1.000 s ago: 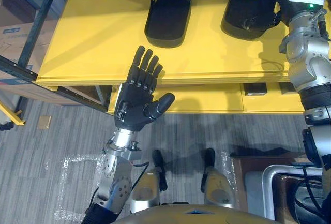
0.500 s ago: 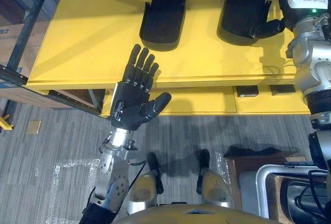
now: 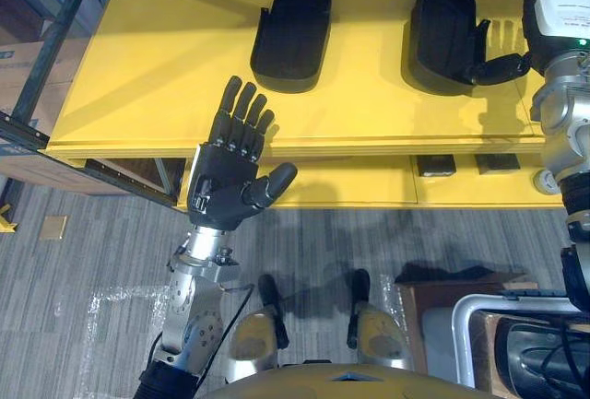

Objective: Walk over and take three plastic housings, then place them on the shelf

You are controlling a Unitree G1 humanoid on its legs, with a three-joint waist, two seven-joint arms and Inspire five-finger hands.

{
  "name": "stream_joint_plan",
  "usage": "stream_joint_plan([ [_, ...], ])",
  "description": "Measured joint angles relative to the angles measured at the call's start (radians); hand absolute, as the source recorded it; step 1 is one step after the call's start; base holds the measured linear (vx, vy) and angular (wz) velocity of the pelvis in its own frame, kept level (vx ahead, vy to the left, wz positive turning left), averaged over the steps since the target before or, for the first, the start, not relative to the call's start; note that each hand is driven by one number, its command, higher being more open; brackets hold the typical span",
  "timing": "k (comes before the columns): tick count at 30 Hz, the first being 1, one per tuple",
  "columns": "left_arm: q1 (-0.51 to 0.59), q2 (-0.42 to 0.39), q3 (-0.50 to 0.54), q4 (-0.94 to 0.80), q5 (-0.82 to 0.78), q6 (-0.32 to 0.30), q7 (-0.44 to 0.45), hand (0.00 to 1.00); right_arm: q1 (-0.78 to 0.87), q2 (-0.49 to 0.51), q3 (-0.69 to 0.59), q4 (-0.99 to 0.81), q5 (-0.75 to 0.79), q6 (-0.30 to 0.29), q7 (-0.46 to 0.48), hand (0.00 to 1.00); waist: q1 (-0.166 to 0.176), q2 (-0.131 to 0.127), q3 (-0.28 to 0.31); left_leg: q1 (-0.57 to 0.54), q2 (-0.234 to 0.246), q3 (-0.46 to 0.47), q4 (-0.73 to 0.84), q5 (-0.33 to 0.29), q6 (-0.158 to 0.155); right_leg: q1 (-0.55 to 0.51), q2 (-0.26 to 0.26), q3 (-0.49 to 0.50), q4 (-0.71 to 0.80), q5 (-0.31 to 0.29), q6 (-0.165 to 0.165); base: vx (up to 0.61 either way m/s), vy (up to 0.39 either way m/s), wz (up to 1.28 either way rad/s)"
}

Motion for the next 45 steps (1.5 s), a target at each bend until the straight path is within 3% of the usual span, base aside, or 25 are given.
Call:
stream_joint_plan([
  [7,0.000,0.012,0.001,0.000,-0.007,0.000,-0.012,1.00,0.000,-0.020,0.000,0.030,0.001,-0.045,-0.116,1.00,0.009,-0.006,-0.003,-0.001,-0.001,-0.002,0.000,0.000,0.000,0.000,0.000,-0.002,0.000,0.000,0.000,0.00,0.000,0.00],
  [14,0.000,0.012,0.001,0.000,-0.007,0.000,-0.015,1.00,0.000,-0.020,-0.001,0.017,0.081,-0.150,-0.229,1.00,0.011,-0.006,-0.003,-0.003,-0.001,-0.005,0.000,0.000,0.000,0.000,0.000,-0.005,0.000,-0.001,0.000,0.00,0.000,0.00],
  [19,0.022,0.008,0.011,-0.032,-0.006,0.000,-0.018,1.00,0.105,-0.022,-0.106,-0.224,0.291,-0.197,-0.209,1.00,0.005,-0.005,-0.004,0.000,-0.003,-0.006,0.000,0.000,0.000,0.003,-0.001,-0.006,0.001,-0.001,0.000,0.00,0.000,0.00],
  [24,0.033,-0.030,0.068,-0.055,0.084,-0.002,0.074,1.00,0.288,-0.010,-0.303,-0.520,0.509,-0.210,-0.180,1.00,-0.007,-0.004,-0.024,0.002,-0.005,-0.007,-0.001,0.000,-0.001,0.006,-0.003,-0.009,0.002,-0.004,0.003,0.00,0.000,0.01],
  [27,0.057,-0.058,0.116,-0.088,0.126,0.000,0.157,1.00,0.508,0.128,-0.512,-0.726,0.705,-0.214,-0.147,1.00,-0.021,-0.008,-0.080,0.003,-0.006,-0.011,-0.015,0.000,-0.002,0.008,-0.001,-0.015,-0.009,-0.009,0.002,0.00,0.000,0.04],
  [32,0.113,-0.108,0.225,-0.214,0.174,0.001,0.191,1.00,0.860,0.410,-0.653,-0.910,0.913,-0.241,-0.041,1.00,-0.052,-0.018,-0.134,0.038,-0.007,-0.011,-0.038,-0.003,-0.007,0.041,0.001,-0.023,-0.032,-0.016,0.003,0.01,-0.002,0.01],
  [35,0.140,-0.141,0.255,-0.251,0.200,0.001,0.197,1.00,1.045,0.612,-0.646,-0.949,0.991,-0.257,0.001,1.00,-0.064,-0.019,-0.166,0.059,-0.009,-0.004,-0.054,-0.004,-0.010,0.060,0.003,-0.023,-0.051,-0.020,0.005,0.01,-0.004,-0.03],
  [39,0.183,-0.181,0.265,-0.255,0.199,0.002,0.194,1.00,1.196,0.789,-0.584,-0.993,1.093,-0.289,-0.021,1.00,-0.067,-0.018,-0.195,0.073,-0.010,0.013,-0.070,-0.006,-0.012,0.056,0.005,-0.009,-0.052,-0.020,0.004,0.01,-0.001,-0.11],
  [42,0.191,-0.193,0.264,-0.255,0.197,0.003,0.188,1.00,1.266,0.864,-0.522,-1.007,1.134,-0.330,-0.049,1.00,-0.067,-0.026,-0.205,0.079,-0.009,0.026,-0.071,-0.007,-0.012,0.053,0.006,0.005,-0.053,-0.019,0.005,0.02,-0.001,-0.14],
  [45,0.195,-0.193,0.261,-0.255,0.190,0.004,0.161,1.00,1.314,0.911,-0.467,-1.008,1.043,-0.350,-0.150,1.00,-0.066,-0.034,-0.223,0.096,-0.012,0.055,-0.077,-0.020,-0.019,0.051,0.005,0.031,-0.057,-0.019,0.004,0.01,0.014,-0.25],
])
